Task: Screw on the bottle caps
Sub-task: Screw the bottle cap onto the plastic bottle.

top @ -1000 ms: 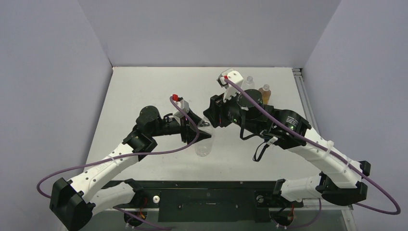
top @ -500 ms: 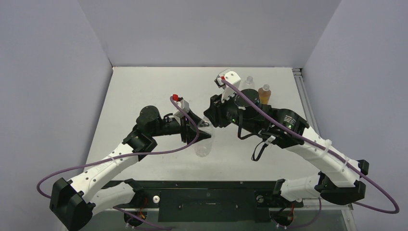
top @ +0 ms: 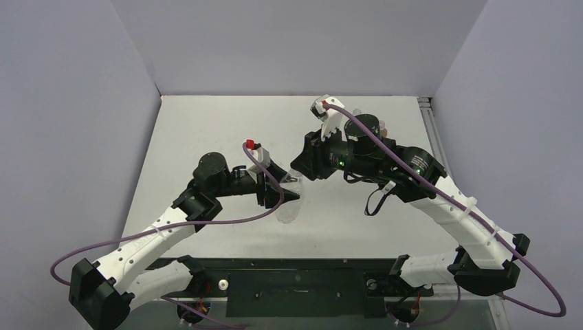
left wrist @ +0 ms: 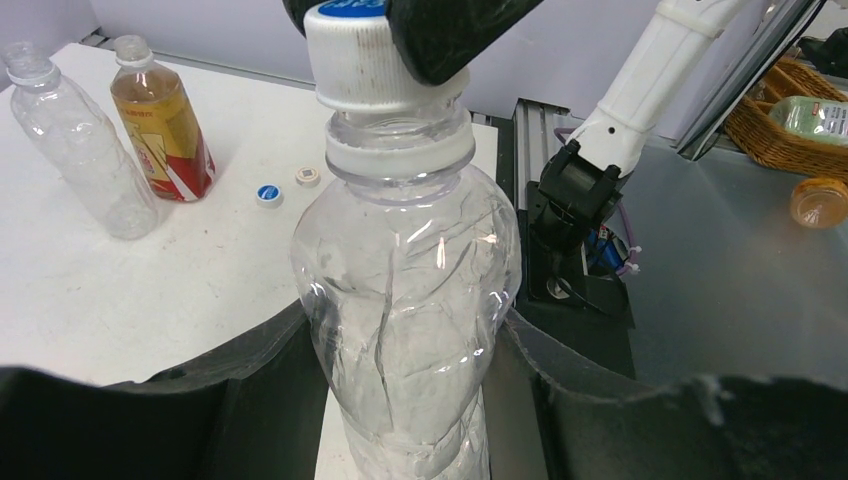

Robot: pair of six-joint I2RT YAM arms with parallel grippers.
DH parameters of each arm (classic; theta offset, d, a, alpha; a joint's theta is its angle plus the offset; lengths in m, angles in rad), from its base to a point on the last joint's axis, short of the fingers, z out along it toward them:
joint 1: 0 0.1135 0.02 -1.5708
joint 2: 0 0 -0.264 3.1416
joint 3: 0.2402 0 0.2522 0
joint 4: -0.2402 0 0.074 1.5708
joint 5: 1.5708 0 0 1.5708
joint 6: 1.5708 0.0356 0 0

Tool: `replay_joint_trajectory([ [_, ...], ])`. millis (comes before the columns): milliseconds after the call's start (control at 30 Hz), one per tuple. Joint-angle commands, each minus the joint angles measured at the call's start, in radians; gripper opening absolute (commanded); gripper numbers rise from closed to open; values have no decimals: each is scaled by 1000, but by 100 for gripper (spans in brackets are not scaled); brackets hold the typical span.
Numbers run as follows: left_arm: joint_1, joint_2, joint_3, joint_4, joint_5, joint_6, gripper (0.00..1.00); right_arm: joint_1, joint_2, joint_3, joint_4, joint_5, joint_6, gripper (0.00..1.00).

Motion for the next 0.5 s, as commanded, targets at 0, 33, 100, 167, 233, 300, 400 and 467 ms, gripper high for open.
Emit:
replay_joint_trajectory([
  [0, -20, -32, 42, 1, 1, 65, 0, -21, 13, 17, -9, -115, 12, 12],
  [33, -21, -32, 42, -2, -1, 68, 0, -21, 20, 18, -13, -117, 11, 11],
  [100, -21, -35, 41, 4, -8, 69, 0, -21, 19, 11, -11, -114, 11, 10],
  [167, -22, -35, 40, 12, -25, 57, 0, -19, 20, 8, -15, -83, 11, 9],
  [233, -20, -31, 40, 31, -61, 31, 0, -8, 23, 7, -17, -27, 14, 9],
  [300, -20, -26, 40, 57, -103, 9, 0, 5, 22, -3, -4, 20, 18, 9],
  [400, -20, -18, 40, 94, -129, -15, 0, 38, 25, -15, 13, 77, 28, 9],
  [467, -20, -9, 49, 104, -160, -21, 0, 54, 35, -13, 14, 123, 36, 9],
])
